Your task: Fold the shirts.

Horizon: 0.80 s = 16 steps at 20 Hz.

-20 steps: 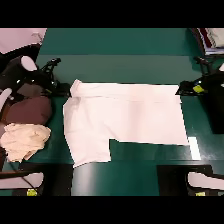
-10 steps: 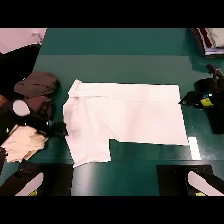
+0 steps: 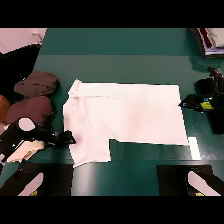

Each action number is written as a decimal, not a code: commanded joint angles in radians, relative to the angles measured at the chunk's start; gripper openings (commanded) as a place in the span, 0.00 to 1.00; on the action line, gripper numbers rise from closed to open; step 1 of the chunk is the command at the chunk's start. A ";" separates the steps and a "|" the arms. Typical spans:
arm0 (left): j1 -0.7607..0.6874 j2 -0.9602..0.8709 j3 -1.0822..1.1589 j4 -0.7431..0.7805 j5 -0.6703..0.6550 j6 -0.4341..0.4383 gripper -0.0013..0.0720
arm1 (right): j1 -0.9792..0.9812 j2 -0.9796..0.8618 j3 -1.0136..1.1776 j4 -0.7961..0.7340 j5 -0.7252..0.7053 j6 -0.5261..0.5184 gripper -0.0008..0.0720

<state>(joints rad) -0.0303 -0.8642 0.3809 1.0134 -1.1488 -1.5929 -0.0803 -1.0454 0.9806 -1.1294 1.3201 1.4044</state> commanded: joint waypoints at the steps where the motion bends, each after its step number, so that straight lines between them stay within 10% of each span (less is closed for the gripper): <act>1: 0.000 0.001 -0.017 -0.013 0.054 0.004 0.37 | -0.002 0.002 -0.002 0.008 0.022 0.000 0.52; 2: 0.000 0.001 -0.016 -0.016 0.049 0.027 0.06 | -0.015 0.002 -0.002 -0.003 0.047 0.000 0.52; 6: 0.000 0.002 0.044 -0.019 -0.001 0.075 0.04 | -0.146 0.005 -0.056 -0.134 0.179 0.002 0.52; 8: 0.000 0.016 0.074 -0.021 -0.005 0.078 0.04 | -0.246 0.006 -0.155 -0.175 0.203 0.002 0.83; 16: 0.000 0.016 0.122 -0.028 -0.011 0.109 0.04 | -0.433 0.004 -0.447 -0.124 0.033 0.039 0.75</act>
<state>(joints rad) -0.0307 -0.8494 0.4934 0.9871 -1.1561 -1.4914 -0.4843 -1.0405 0.6071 -1.2842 1.4216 1.4368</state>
